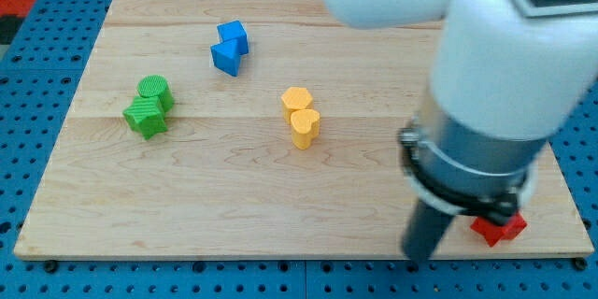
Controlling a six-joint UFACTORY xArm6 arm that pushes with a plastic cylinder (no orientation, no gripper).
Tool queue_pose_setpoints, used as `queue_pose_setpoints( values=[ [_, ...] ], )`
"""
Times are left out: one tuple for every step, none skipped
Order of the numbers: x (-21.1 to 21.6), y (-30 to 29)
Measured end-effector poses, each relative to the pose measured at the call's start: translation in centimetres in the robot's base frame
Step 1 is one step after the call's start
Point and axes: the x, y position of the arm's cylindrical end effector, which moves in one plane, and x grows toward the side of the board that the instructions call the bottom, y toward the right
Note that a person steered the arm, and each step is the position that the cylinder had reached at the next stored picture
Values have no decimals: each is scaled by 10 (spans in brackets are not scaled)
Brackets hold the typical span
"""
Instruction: Move red star along with red circle towards up
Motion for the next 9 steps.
queue_pose_setpoints(
  values=[
    [0, 32],
    [-1, 56],
    [-2, 105],
    [-7, 124],
    [-6, 90],
    [-14, 77],
    [-38, 106],
    [-58, 108],
    [-73, 105]
  ],
)
